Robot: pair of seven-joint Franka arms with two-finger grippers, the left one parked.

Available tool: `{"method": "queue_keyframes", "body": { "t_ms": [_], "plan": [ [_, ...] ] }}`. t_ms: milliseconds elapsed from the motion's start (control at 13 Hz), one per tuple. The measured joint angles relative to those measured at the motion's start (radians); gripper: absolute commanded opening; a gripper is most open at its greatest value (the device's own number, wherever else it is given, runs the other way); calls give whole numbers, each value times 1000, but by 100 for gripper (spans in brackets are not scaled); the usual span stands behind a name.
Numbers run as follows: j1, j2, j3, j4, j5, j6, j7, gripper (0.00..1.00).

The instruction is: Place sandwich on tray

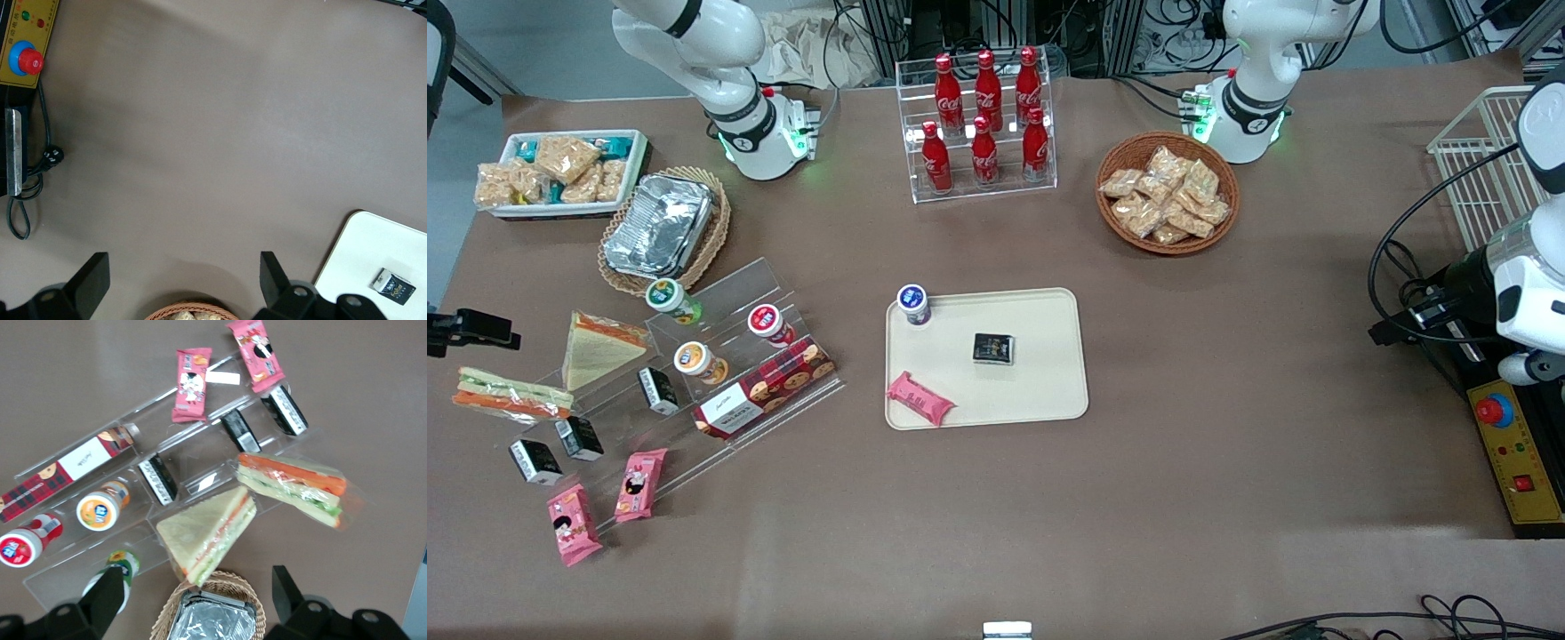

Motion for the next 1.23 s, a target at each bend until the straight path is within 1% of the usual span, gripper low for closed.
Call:
{"method": "queue_keyframes", "body": {
  "t_ms": [154,231,462,692,769,1231],
  "plan": [
    [-24,7,-3,-2,0,0,15,98],
    [-30,13,-5,-3,0,0,59,98],
    [-51,29,-8,-4,2,0,323,98],
    [-70,52,-9,-5,40,4,580,98],
    [-76,59,-10,-5,43,16,673,98],
    [-124,100,-17,-5,48,80,1095,98]
  ]
}}
